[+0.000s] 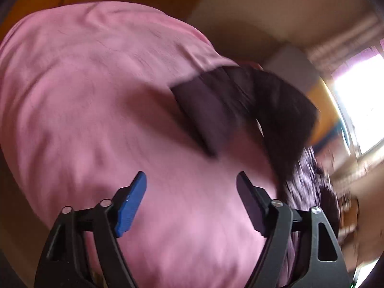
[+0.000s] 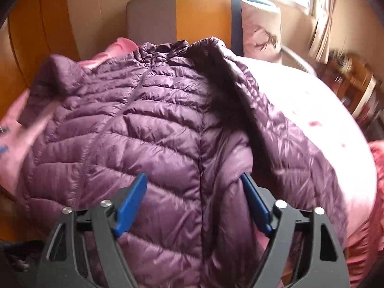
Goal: Fold large clothes
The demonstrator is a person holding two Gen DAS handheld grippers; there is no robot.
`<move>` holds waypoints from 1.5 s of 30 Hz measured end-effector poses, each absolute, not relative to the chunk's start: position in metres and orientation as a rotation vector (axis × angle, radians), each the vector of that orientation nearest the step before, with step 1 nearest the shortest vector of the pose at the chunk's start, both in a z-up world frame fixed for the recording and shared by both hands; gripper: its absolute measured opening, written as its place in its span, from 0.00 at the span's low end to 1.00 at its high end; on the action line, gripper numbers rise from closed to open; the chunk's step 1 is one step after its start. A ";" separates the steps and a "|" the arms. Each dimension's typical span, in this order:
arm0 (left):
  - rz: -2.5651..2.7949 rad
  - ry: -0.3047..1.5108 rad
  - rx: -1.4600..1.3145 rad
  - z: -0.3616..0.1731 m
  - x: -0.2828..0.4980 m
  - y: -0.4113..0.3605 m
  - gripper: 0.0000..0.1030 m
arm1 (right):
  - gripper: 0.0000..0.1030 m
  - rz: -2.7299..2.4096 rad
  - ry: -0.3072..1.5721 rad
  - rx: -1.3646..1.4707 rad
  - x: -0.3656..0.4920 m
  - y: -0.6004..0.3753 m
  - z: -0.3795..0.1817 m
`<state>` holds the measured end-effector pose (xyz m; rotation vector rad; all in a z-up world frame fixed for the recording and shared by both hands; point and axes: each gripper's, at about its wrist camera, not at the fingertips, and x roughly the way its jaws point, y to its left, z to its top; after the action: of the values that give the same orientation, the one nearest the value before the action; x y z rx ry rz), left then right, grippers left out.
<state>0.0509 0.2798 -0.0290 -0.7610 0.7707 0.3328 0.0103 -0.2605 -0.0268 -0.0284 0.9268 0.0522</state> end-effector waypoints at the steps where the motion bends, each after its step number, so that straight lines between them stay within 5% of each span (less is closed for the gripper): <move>1: 0.346 0.774 -0.772 -0.030 0.061 0.288 0.75 | 0.78 0.045 0.935 -0.032 0.014 -0.258 -0.030; 8: 0.329 0.804 -0.885 -0.062 0.114 0.308 0.74 | 0.80 -0.003 0.910 0.038 0.019 -0.257 -0.023; 12: 0.290 0.844 -0.853 -0.068 0.142 0.306 0.18 | 0.79 -0.024 0.847 0.029 0.023 -0.253 -0.007; 15: 0.263 0.825 -0.800 -0.059 0.145 0.305 0.06 | 0.79 0.027 0.854 0.022 0.028 -0.243 -0.007; 28: 0.241 0.727 -0.771 0.062 0.049 0.373 0.03 | 0.78 0.211 0.929 0.008 0.069 -0.175 -0.055; 38: 0.620 1.116 -0.599 -0.053 0.078 0.402 0.03 | 0.82 0.195 0.940 0.017 0.076 -0.177 -0.081; 42: 0.687 1.104 -0.488 -0.053 0.080 0.385 0.04 | 0.85 0.188 0.938 0.013 0.079 -0.178 -0.086; 44: 0.712 1.081 -0.464 -0.046 0.076 0.381 0.10 | 0.86 0.189 0.940 0.013 0.079 -0.178 -0.085; 45: 0.728 1.065 -0.457 -0.039 0.072 0.379 0.22 | 0.86 0.190 0.942 0.013 0.079 -0.178 -0.084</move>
<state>0.0718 0.3789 -0.0394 -0.4573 1.0650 0.7276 0.0794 -0.1779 -0.0843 0.0129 0.9423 0.1900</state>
